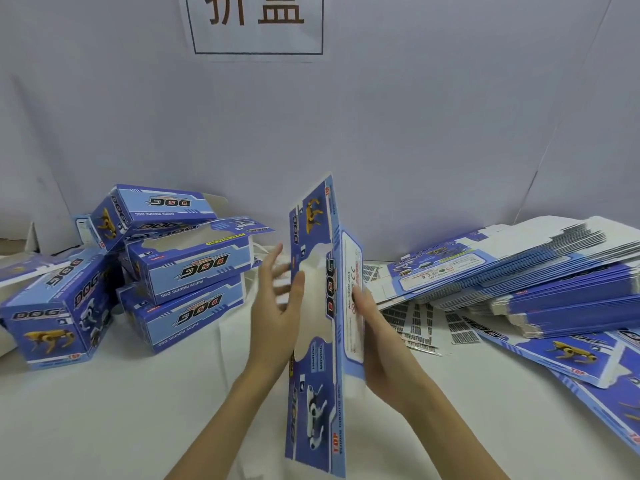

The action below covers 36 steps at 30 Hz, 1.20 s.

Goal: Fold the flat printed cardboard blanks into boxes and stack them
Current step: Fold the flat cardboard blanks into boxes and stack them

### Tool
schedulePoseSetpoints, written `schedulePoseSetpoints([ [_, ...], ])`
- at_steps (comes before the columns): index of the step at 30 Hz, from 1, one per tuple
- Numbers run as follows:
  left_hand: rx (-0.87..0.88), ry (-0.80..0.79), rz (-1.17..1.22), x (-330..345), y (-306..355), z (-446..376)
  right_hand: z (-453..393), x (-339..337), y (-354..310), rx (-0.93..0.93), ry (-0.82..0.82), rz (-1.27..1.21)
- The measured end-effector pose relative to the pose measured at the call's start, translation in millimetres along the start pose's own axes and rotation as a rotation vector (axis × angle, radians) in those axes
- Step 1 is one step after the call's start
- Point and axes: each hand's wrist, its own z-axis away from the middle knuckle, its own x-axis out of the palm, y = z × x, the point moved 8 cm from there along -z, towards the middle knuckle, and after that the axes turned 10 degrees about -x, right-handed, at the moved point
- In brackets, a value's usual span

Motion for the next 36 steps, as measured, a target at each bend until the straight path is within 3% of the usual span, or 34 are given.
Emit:
schedulePoseSetpoints([
  [2, 0.165, 0.126, -0.278, -14.0, 11.0, 0.4, -3.7, -2.2, 6.7, 0.013, 0.041, 0.126],
  [3, 0.220, 0.076, -0.306, -9.5, 19.6, 3.5, -7.3, -6.0, 15.6, 0.016, 0.033, 0.119],
  [4, 0.154, -0.072, -0.237, 0.8, 19.3, 5.4, -4.7, -2.4, 18.2, -0.007, 0.028, 0.101],
  [6, -0.222, -0.327, -0.043, 21.3, 0.6, 2.2, -0.5, -7.2, 24.2, -0.078, 0.058, 0.221],
  [9, -0.314, -0.515, 0.151, 21.0, 13.0, 13.0, -10.4, -12.3, 17.3, -0.133, 0.123, 0.360],
  [11, -0.387, -0.483, 0.297, 12.8, 9.5, 3.2, -14.8, -14.5, 7.7, -0.191, 0.157, 0.333],
  [14, -0.557, -0.214, 0.488, -14.5, -14.1, -17.2, -6.7, -37.5, 0.9, -0.231, 0.214, 0.255],
  [16, -0.433, -0.162, 0.443, -22.3, -13.4, -13.5, -7.6, -46.8, 3.3, -0.170, 0.204, 0.149],
  [19, -0.391, -0.180, 0.301, -10.0, -18.0, -7.1, -9.8, -57.2, -0.7, -0.096, 0.173, 0.003],
  [21, -0.331, -0.172, 0.175, -4.7, -20.5, -5.4, -7.9, -59.4, -8.1, -0.105, 0.151, 0.044],
  [23, -0.165, -0.121, 0.049, -4.1, -9.5, -5.0, -5.4, -55.5, -9.7, -0.116, 0.110, 0.121],
  [25, -0.083, -0.123, 0.040, -0.3, 0.7, -0.9, -3.5, -45.5, -2.9, -0.089, 0.049, 0.182],
  [32, -0.188, -0.245, 0.122, -0.1, -9.1, -3.8, -4.7, -26.8, 0.2, -0.138, -0.008, 0.210],
  [36, -0.152, -0.348, 0.183, 10.3, -4.5, 1.3, -6.5, -30.9, -9.2, -0.202, 0.018, 0.219],
])
